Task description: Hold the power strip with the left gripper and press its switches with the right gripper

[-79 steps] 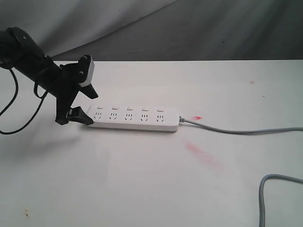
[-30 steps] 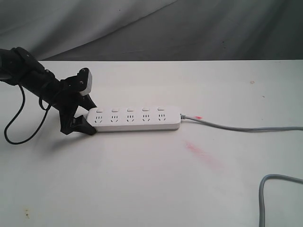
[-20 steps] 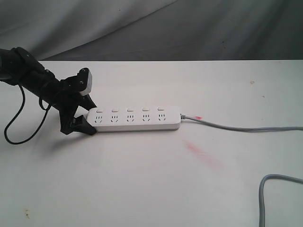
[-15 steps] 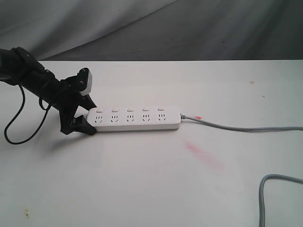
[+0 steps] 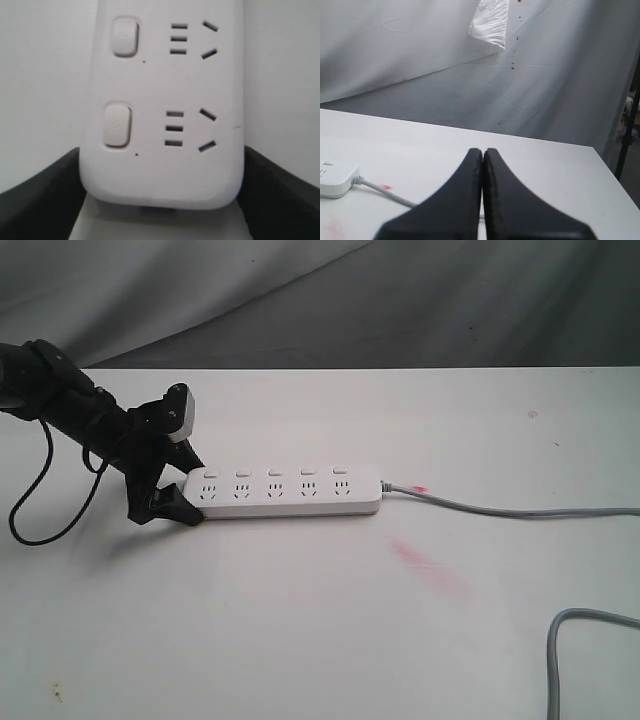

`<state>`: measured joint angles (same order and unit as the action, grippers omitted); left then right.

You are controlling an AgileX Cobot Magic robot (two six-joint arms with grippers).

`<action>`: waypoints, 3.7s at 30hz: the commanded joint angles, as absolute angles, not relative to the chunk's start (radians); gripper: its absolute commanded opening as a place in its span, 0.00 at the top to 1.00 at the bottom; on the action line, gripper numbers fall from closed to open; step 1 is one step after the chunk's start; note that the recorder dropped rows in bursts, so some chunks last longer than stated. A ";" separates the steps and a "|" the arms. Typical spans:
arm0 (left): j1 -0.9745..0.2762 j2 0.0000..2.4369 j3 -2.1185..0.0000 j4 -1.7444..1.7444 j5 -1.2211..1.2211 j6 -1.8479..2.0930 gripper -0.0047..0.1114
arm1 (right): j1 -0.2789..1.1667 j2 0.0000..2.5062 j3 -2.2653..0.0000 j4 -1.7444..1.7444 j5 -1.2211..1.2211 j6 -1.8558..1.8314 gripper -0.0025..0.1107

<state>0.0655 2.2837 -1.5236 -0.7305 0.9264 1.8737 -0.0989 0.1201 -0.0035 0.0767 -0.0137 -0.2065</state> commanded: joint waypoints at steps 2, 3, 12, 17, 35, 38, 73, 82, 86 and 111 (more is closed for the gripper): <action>0.066 2.282 -1.530 -0.746 0.911 1.862 0.50 | -0.106 0.117 0.000 0.070 -0.020 -0.204 0.98; 0.066 2.282 -1.530 -0.746 0.911 1.862 0.50 | -0.106 0.117 0.000 0.090 -0.020 -0.204 0.98; 0.066 2.282 -1.530 -0.746 0.911 1.862 0.50 | -0.106 0.197 -0.209 0.114 0.372 -0.204 0.98; 0.066 2.282 -1.530 -0.746 0.911 1.862 0.50 | -0.100 0.387 -0.468 0.095 0.492 -0.204 0.98; 0.066 2.282 -1.530 -0.746 0.911 1.862 0.50 | 0.257 1.008 -0.756 0.201 0.556 -0.292 0.98; 0.066 2.282 -1.530 -0.746 0.911 1.862 0.50 | 0.272 1.127 -0.883 0.264 0.678 -0.441 0.98; 0.066 2.282 -1.530 -0.748 0.913 1.862 0.50 | 0.338 2.185 -1.709 0.849 0.838 -1.309 0.98; 0.066 2.282 -1.530 -0.748 0.913 1.862 0.50 | 0.351 2.381 -2.002 0.878 0.892 -1.309 0.98; 0.066 2.282 -1.530 -0.748 0.913 1.862 0.50 | 0.372 2.424 -2.026 0.928 0.821 -1.309 0.98; 0.066 2.282 -1.530 -0.748 0.913 1.862 0.50 | 0.416 2.500 -2.026 0.980 0.614 -1.467 0.70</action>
<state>0.0655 2.2846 -1.5236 -0.7376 0.9264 1.8737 0.4076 2.4997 -2.0200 0.9793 0.6177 -1.4368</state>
